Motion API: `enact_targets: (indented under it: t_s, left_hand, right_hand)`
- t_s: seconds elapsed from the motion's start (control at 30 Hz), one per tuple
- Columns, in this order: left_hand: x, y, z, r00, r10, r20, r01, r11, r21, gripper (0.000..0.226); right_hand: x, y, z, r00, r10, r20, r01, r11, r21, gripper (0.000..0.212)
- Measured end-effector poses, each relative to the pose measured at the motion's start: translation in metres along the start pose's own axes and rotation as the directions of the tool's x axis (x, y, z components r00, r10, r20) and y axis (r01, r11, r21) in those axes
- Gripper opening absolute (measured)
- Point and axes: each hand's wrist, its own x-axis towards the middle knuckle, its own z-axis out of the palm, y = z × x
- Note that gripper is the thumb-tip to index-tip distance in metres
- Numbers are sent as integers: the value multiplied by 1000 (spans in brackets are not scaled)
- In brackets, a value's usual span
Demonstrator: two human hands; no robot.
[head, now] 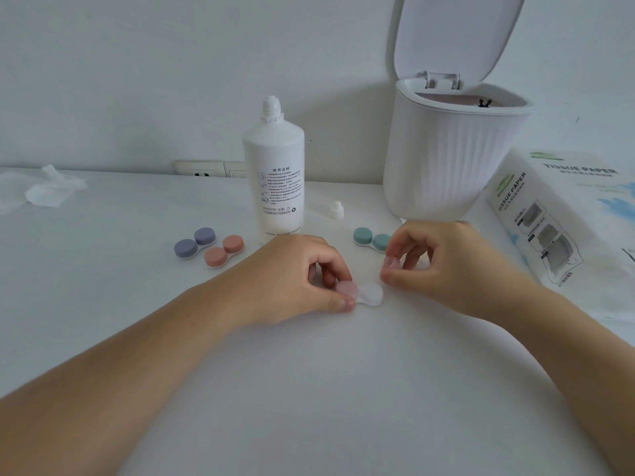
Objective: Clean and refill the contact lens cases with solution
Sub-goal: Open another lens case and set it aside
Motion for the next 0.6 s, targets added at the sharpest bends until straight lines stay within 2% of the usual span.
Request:
enact_targets:
  t_s: [0.2,0.33,0.6]
  left_hand:
    - [1,-2,0,1000,-9,-4,9,1000,-6,16]
    - [1,-2,0,1000,-20,-5,19,1000,-20,17]
    - [2,-2,0,1000,-10,-3,10,1000,-19,16]
  right_hand:
    - [-1,-2,-4,998,45,50,-36,986,-166,10]
    - [-2,-5,-8,995,51,91,-29,973,-230,19]
    - [-3,-4,-8,998,-37,58,48,977,-206,40]
